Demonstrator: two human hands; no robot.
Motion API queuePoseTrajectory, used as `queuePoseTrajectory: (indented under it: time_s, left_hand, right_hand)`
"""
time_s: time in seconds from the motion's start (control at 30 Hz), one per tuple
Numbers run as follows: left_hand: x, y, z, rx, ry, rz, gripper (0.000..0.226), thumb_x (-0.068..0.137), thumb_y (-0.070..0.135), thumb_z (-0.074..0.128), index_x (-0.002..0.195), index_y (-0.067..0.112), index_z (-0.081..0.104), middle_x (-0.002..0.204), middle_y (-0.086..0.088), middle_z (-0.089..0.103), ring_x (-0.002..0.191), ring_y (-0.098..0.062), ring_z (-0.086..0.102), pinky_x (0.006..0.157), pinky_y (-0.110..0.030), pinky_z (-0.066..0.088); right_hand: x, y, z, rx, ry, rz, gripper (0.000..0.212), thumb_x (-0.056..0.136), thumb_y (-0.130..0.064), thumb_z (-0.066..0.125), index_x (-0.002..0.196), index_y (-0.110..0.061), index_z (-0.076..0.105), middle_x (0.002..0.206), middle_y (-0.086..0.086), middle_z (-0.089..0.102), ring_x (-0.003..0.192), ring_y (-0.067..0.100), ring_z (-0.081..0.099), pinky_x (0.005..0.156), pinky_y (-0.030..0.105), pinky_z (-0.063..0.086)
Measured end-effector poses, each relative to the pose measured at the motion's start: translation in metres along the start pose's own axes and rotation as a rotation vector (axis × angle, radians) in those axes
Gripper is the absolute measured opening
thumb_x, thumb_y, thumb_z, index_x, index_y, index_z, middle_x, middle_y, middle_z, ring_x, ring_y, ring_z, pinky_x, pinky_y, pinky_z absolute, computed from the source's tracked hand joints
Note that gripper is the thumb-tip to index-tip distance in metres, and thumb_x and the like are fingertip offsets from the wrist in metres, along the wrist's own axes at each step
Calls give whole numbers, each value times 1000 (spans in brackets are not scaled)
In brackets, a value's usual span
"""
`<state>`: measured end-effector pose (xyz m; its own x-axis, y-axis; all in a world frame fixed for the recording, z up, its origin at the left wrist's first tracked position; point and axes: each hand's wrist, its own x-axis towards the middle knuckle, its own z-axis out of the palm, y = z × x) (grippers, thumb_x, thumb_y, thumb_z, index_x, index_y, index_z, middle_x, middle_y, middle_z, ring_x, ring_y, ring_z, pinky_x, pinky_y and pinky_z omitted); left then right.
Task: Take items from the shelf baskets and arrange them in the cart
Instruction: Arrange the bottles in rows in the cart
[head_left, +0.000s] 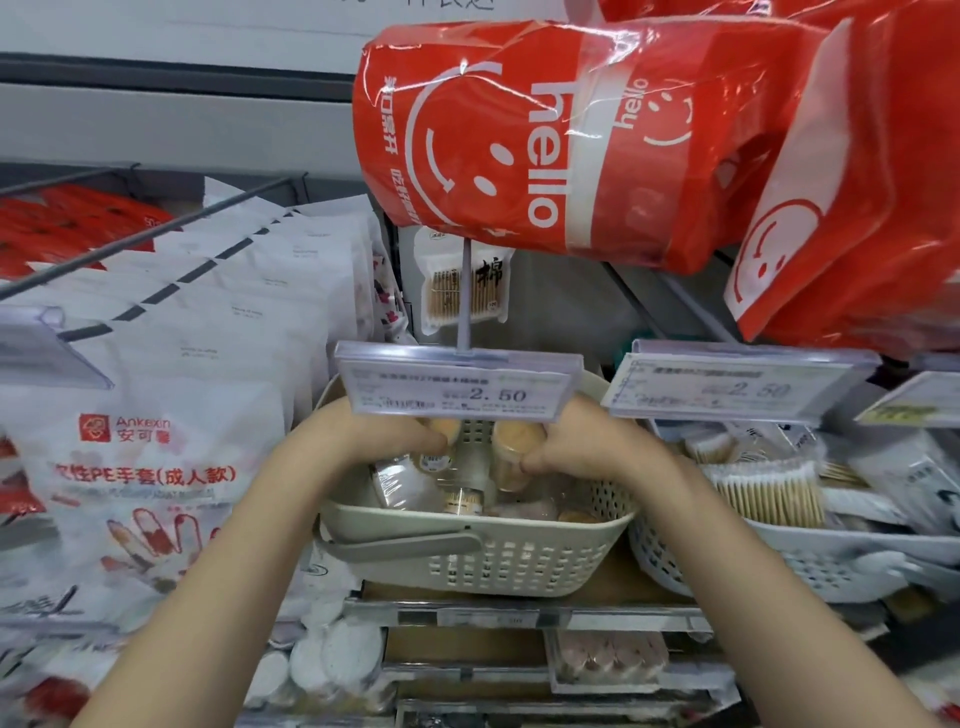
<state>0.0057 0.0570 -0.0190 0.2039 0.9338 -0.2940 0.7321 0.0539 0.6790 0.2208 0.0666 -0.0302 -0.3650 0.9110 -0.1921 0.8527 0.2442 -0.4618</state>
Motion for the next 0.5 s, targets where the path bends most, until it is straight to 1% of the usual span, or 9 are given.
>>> queuePoseTrajectory:
  time_s: [0.07, 0.1, 0.17, 0.2, 0.23, 0.3, 0.37, 0.43, 0.5]
  left_hand:
    - [-17, 3, 2, 31, 127, 125, 26, 79, 20, 72, 87, 39, 55, 91, 14, 61, 84, 4, 56, 61, -7, 39]
    - [-27, 3, 5, 47, 199, 191, 33, 77, 21, 74, 86, 43, 51, 91, 22, 58, 83, 12, 53, 61, -3, 39]
    - [-51, 5, 14, 13, 317, 301, 46, 72, 24, 77, 94, 50, 46, 96, 33, 51, 87, 26, 45, 66, 1, 38]
    - [-60, 4, 19, -18, 366, 318, 48, 71, 28, 78, 96, 51, 44, 97, 36, 52, 89, 29, 45, 67, -1, 39]
    - [-71, 4, 26, -28, 421, 335, 47, 70, 32, 77, 97, 51, 44, 95, 36, 54, 91, 27, 47, 68, -3, 40]
    - [-93, 3, 39, -88, 536, 342, 45, 68, 36, 76, 98, 50, 46, 94, 34, 59, 93, 18, 53, 72, -6, 41]
    - [-114, 4, 54, -157, 639, 345, 46, 68, 38, 75, 104, 48, 48, 101, 32, 59, 96, 11, 56, 77, -9, 43]
    - [-136, 7, 69, -204, 736, 346, 47, 70, 39, 75, 109, 45, 49, 105, 30, 58, 99, 8, 56, 79, -7, 44]
    - [-159, 10, 82, -277, 816, 346, 47, 72, 39, 77, 110, 44, 51, 106, 28, 60, 100, 7, 57, 81, -4, 42]
  right_hand:
    - [-13, 1, -3, 46, 97, -47, 61, 68, -32, 77, 123, -36, 51, 118, -5, 57, 106, 16, 55, 89, 39, 51]
    - [-22, -1, -3, 72, 149, -68, 62, 68, -32, 79, 123, -35, 52, 118, -7, 57, 107, 13, 55, 90, 36, 49]
    - [-41, -4, 0, 83, 275, -141, 62, 68, -32, 82, 123, -31, 54, 117, -9, 59, 108, 10, 54, 92, 33, 47]
    - [-50, -4, 4, 75, 348, -169, 61, 68, -33, 83, 121, -29, 56, 117, -10, 59, 107, 8, 54, 91, 31, 46]
    - [-60, -5, 8, 76, 423, -209, 58, 68, -33, 83, 120, -27, 57, 115, -11, 59, 106, 6, 53, 90, 28, 45]
    - [-80, -6, 18, 131, 540, -249, 56, 70, -29, 82, 119, -26, 57, 114, -16, 57, 103, -2, 49, 88, 19, 43]
    - [-96, -6, 28, 188, 626, -266, 59, 72, -25, 81, 125, -26, 56, 121, -15, 56, 109, -4, 48, 92, 15, 41]
    - [-114, -6, 36, 239, 725, -320, 59, 74, -22, 81, 126, -23, 55, 125, -11, 57, 115, 0, 49, 97, 20, 43]
    - [-132, -7, 41, 308, 804, -413, 57, 75, -19, 80, 126, -19, 55, 123, -7, 57, 117, 4, 51, 99, 26, 44]
